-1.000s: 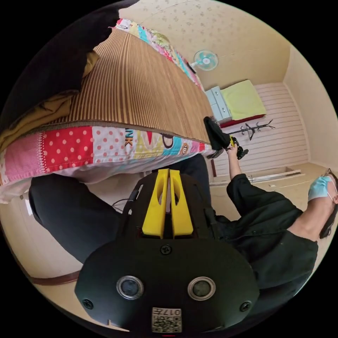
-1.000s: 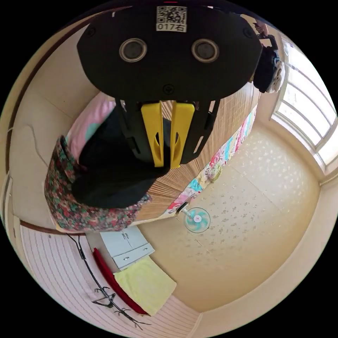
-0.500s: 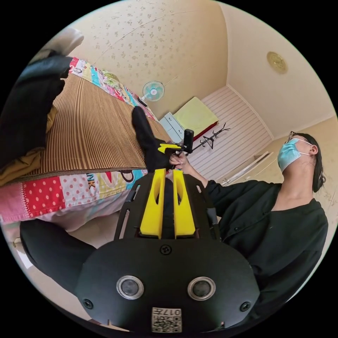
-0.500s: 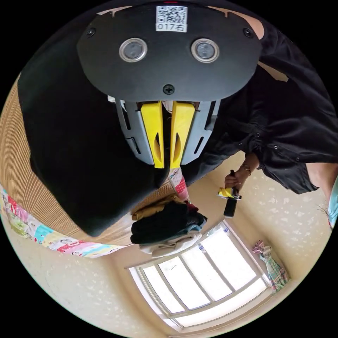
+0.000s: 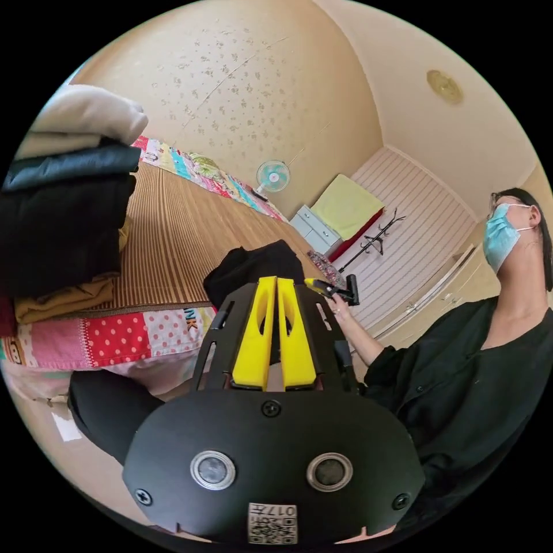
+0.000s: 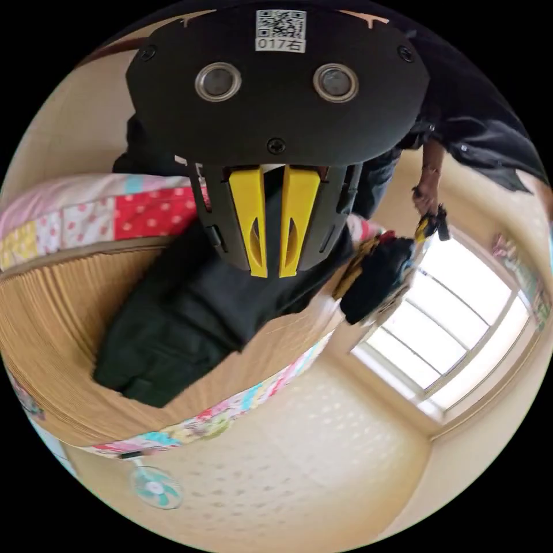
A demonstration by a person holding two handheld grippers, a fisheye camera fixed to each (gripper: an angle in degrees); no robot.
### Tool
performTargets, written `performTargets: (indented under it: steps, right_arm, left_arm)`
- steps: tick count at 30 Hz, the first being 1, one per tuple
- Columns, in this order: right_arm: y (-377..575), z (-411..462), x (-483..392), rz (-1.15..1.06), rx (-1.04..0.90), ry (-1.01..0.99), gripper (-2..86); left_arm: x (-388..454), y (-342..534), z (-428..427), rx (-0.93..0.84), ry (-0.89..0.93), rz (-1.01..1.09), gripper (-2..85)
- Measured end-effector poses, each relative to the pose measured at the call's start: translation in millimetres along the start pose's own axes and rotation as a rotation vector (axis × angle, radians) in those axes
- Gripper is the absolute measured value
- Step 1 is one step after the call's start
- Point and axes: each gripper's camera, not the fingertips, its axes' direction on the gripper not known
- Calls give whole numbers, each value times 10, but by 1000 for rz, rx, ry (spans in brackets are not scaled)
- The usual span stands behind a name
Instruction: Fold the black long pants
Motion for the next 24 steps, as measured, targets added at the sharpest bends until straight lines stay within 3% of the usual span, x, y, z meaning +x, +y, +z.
performTargets:
  steps: [4, 7, 11, 14, 16, 21, 24]
  right_arm:
    - [-255, -208, 738, 191, 86, 62, 76]
    - [-425, -38, 890, 238, 47, 54, 82]
    - [-571, 20, 740, 234, 89, 53, 49]
    - [-660, -139, 255, 71, 162, -5, 35]
    - [-698, -145, -256, -92, 165, -152, 29]
    - [-462, 281, -1337, -358, -12, -316, 18]
    - [-147, 500, -1665, -425, -102, -414, 17]
  left_arm:
    - [342, -39, 1041, -433, -473, 115, -6]
    - [314, 163, 1382, -400, -608, 75, 0]
    - [167, 280, 1332, -238, -379, -32, -8]
    - [28, 347, 1230, -102, -133, -71, -9]
    - [-39, 363, 1284, -40, -9, -89, -8]
    - [42, 275, 1789, -3, 112, -64, 4]
    - [101, 138, 2127, -12, 146, -54, 96]
